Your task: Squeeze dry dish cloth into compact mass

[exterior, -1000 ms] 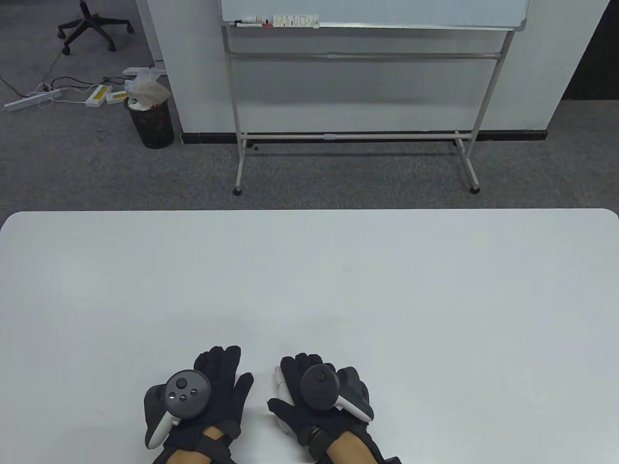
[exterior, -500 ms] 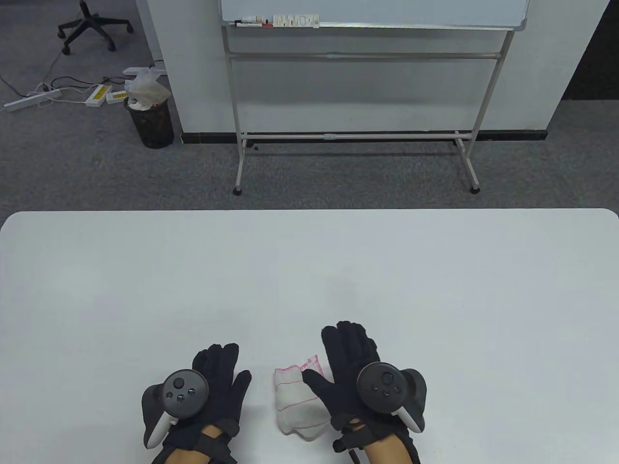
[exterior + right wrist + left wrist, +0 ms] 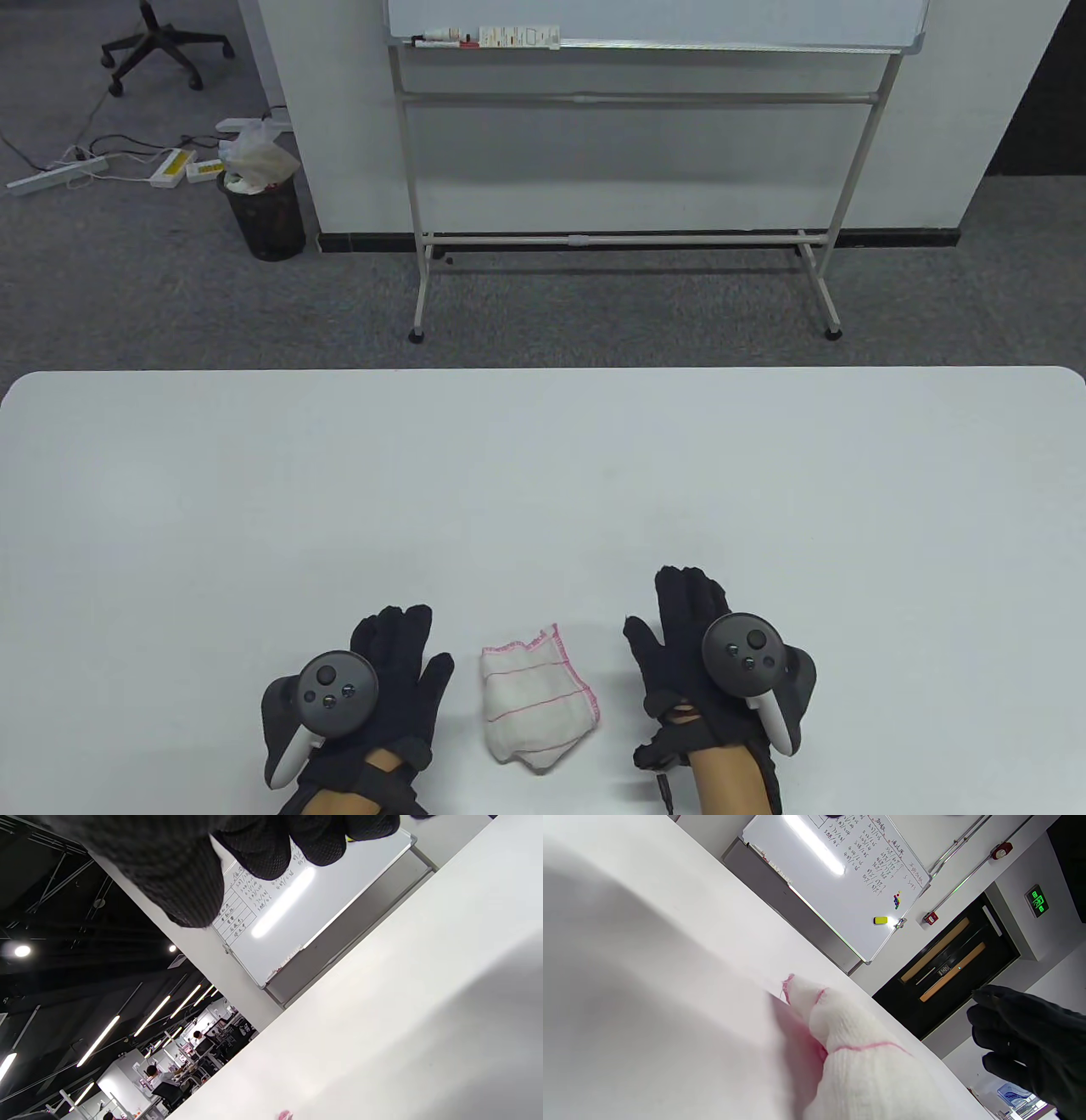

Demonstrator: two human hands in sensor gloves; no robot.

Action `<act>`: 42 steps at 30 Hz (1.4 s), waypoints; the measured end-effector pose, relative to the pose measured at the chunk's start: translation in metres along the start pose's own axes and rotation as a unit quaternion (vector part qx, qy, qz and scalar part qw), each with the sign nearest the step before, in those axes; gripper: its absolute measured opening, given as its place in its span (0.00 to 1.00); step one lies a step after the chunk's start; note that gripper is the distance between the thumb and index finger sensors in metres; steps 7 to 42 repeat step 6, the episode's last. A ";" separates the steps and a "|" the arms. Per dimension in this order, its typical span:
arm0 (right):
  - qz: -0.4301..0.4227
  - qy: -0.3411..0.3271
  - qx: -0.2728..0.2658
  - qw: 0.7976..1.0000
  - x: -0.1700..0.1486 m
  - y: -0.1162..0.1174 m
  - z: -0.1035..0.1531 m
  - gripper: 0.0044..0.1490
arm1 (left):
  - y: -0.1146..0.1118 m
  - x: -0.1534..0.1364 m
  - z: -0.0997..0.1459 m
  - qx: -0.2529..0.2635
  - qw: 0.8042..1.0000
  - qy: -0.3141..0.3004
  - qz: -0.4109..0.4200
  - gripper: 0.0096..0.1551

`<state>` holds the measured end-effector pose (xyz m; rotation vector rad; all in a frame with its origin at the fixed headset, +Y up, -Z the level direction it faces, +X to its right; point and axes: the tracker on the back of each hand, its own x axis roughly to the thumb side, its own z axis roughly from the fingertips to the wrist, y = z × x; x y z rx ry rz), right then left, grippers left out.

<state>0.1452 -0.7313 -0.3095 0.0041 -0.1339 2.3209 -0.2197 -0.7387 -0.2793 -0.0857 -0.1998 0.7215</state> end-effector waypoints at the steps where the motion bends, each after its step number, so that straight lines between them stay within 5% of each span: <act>1: 0.002 -0.004 0.002 1.000 0.002 0.001 0.000 0.49 | 0.000 0.000 0.000 0.000 1.000 0.001 0.001 0.43; 42: 0.012 -0.017 0.021 1.000 0.009 0.010 0.001 0.49 | 0.003 -0.005 0.000 0.000 1.000 0.007 0.002 0.43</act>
